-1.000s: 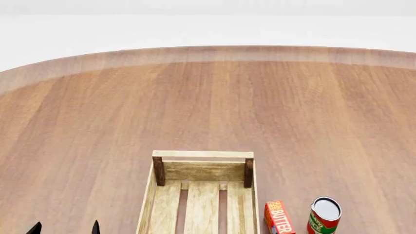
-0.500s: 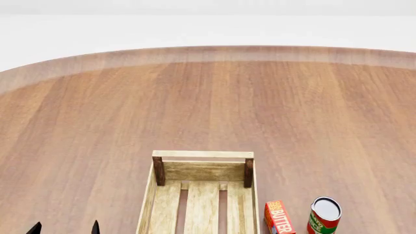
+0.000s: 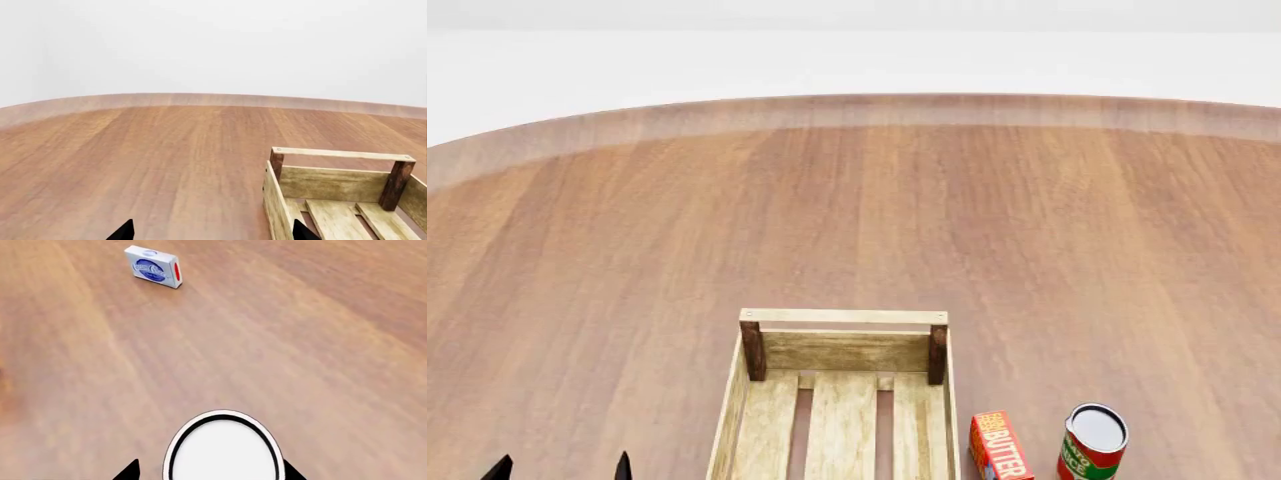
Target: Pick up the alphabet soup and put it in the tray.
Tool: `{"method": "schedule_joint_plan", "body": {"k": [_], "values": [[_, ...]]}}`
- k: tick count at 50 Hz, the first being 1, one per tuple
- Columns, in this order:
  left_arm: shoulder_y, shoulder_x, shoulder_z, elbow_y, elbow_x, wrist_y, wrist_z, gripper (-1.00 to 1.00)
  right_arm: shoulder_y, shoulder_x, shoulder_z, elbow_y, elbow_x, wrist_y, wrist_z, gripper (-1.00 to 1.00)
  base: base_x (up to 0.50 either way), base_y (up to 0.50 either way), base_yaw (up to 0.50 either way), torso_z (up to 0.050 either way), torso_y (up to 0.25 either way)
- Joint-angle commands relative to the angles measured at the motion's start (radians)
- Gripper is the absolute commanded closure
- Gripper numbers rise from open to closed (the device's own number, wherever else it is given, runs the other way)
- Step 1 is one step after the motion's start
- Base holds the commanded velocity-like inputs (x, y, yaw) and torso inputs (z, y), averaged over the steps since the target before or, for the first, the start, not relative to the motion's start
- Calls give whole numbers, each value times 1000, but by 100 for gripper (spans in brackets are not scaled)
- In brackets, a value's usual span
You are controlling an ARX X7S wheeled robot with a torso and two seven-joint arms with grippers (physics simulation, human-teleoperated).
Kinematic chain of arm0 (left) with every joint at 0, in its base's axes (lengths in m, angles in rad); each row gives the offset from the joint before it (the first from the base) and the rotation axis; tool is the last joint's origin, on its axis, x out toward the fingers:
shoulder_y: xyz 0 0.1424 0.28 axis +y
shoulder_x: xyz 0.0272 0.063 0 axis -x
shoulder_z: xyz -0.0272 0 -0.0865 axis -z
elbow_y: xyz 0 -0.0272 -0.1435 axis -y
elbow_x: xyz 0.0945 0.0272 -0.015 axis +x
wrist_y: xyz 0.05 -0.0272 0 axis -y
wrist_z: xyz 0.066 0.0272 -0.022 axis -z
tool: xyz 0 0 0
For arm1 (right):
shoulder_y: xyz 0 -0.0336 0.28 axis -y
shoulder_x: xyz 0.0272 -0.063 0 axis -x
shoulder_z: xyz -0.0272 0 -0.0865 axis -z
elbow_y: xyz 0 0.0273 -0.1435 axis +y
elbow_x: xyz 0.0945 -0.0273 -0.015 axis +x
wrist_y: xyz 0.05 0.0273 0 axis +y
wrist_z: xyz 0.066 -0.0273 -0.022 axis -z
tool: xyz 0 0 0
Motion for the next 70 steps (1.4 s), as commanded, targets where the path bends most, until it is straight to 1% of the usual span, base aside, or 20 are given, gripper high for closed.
{"method": "schedule_joint_plan", "body": {"k": [1, 13, 14, 20, 24, 32, 38, 46, 52, 70], "values": [[-1, -3, 4, 1, -4, 0, -4, -100, 21, 0, -23, 51, 1, -13, -13, -100, 0, 0, 0, 0, 0], [2, -8, 8, 5, -7, 1, -9, -100, 8, -5, -26, 40, 2, -18, -16, -100, 0, 0, 0, 0, 0], [2, -8, 9, 5, -7, 1, -10, -100, 9, -6, -27, 39, 0, -19, -13, 100, 0, 0, 0, 0, 0], [-3, -8, 11, -2, -8, 3, -12, -100, -2, -4, -16, 10, 10, -13, -6, 100, 0, 0, 0, 0, 0], [-4, -9, 13, -5, -10, 5, -10, -100, -25, -5, -1, -49, 25, 4, 11, 100, 0, 0, 0, 0, 0], [-4, -12, 17, -1, -11, 3, -14, -100, -81, 9, 62, -247, 96, 65, 58, 100, 0, 0, 0, 0, 0], [-3, -14, 19, 0, -15, 4, -15, -100, -85, 19, 69, -349, 133, 107, 88, 100, 0, 0, 0, 0, 0], [-6, -15, 21, -5, -17, 10, -14, -100, -46, 47, 66, -477, 198, 172, 131, 100, 0, 0, 0, 0, 1], [-3, -17, 23, 0, -17, 9, -20, -100, 13, 75, 46, -572, 256, 231, 176, 100, 0, 0, 0, 0, 0], [-7, -23, 30, -2, -21, 14, -24, -100, 137, 111, -35, -702, 318, 300, 244, 100, 0, 0, 0, 0, 1]]}}
